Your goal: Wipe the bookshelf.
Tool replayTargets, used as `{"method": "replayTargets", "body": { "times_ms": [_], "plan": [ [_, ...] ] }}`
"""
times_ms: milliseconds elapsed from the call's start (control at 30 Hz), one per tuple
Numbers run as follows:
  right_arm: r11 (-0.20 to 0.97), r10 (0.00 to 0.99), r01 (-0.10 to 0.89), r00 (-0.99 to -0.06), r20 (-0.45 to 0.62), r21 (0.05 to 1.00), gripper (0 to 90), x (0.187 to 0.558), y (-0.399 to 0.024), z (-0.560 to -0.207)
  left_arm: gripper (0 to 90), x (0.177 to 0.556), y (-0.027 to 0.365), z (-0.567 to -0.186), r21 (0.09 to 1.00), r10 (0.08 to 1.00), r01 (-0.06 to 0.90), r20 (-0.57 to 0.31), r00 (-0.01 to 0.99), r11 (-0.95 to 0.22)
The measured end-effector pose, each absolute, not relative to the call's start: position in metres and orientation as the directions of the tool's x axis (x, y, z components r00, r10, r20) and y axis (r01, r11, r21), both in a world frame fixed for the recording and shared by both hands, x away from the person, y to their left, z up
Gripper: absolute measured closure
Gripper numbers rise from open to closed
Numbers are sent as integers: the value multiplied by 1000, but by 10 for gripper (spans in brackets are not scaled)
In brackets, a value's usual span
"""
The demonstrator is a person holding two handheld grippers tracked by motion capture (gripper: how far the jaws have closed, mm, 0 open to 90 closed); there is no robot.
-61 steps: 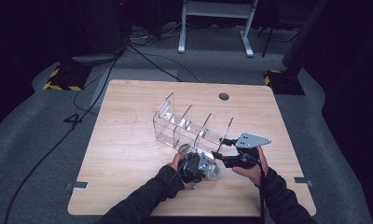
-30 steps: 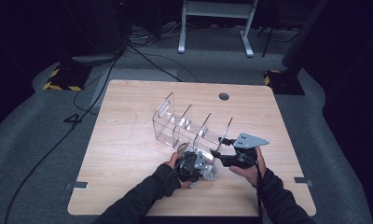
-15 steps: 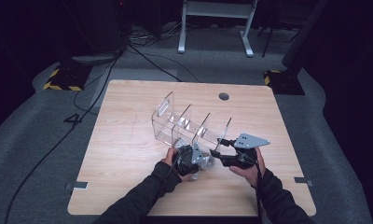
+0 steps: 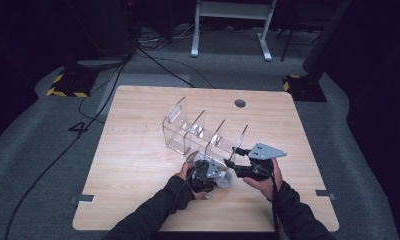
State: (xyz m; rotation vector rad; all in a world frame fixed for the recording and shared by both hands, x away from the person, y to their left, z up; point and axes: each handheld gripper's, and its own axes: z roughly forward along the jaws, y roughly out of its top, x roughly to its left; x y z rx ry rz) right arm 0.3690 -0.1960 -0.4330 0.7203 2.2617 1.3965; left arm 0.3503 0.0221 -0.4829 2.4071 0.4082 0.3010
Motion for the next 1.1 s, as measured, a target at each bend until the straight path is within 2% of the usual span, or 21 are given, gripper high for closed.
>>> {"method": "replayTargets", "body": {
  "times_ms": [200,267,467,533,700,833,1100],
  "plan": [
    [357,621,229,-783,-46,906,450,371,-202,-432,648,339,45,-465,683,379,201,119,918,-702],
    [361,628,223,-776,-59,906,449,372,-204,-431,651,337,55,-462,694,387,216,98,917,-687],
    [357,648,244,-760,-51,902,452,375,-210,-430,635,330,75,-473,656,409,248,102,907,-713],
    [361,650,249,-758,-51,899,452,376,-210,-430,590,330,76,-479,654,427,271,89,900,-706],
    [375,648,269,-760,-44,887,431,379,-212,-433,406,332,70,-481,684,458,275,98,883,-676],
    [382,646,271,-762,-45,883,419,379,-217,-433,398,333,75,-474,701,462,262,107,881,-663],
    [436,640,277,-764,-79,856,397,369,-244,-434,215,331,94,-458,720,469,283,68,880,-634]
  ]
}}
